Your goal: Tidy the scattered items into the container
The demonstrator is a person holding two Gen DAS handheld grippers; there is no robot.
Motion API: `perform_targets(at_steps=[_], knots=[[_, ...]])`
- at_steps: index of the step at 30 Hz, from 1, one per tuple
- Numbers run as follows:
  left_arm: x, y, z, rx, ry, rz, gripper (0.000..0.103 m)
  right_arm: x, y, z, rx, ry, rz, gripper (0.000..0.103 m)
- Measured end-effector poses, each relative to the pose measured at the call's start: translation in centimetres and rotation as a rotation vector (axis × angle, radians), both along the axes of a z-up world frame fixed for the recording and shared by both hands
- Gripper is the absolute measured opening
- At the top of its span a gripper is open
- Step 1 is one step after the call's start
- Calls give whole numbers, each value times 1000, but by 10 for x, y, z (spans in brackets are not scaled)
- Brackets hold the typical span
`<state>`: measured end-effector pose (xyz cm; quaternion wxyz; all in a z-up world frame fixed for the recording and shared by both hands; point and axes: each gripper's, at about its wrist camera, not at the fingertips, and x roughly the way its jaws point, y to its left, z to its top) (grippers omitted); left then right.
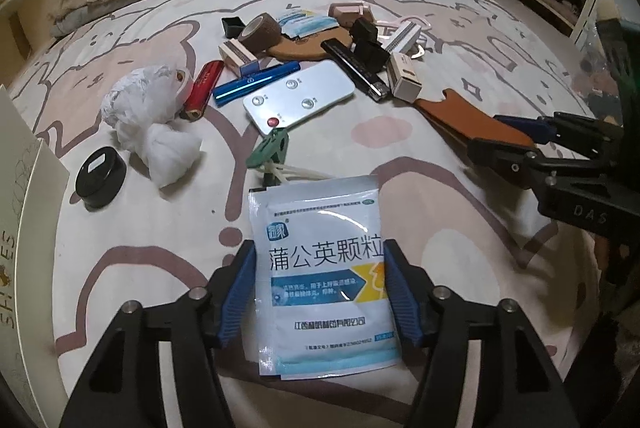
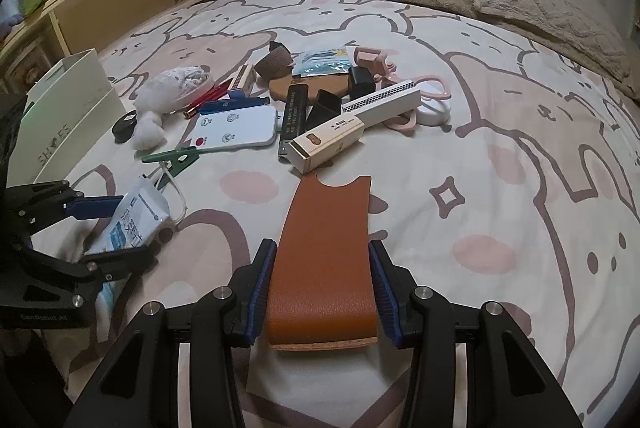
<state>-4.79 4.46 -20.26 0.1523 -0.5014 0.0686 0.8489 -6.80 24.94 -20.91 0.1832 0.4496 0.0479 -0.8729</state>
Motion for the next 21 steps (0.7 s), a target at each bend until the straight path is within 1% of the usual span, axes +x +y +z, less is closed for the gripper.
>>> perform_targets(at_steps=[3,6,8,11,15,19,21], knots=[[2,-4,-1,4,-22,31,78,2,0,-1,4,-15,5,47],[3,-12,-2,24,-51,77,78,6,-1,-2,28,-15,14,47],[4,-16,-3,46,-69,92,78,6,-3,-2,34,-20,16,47],[6,-17,-2,54,-77,102,78,6,-4,-6,49,-34,18,47],[9,-15,-3,42,-76,103,79,5,-6,-11,88,-22,9,47],[9,-11,-5,15,-65,104,79,2,-8,-15,105,-20,7,47],[9,-9,-7,1,-61,97,79,1,-8,-16,109,-18,2,51]])
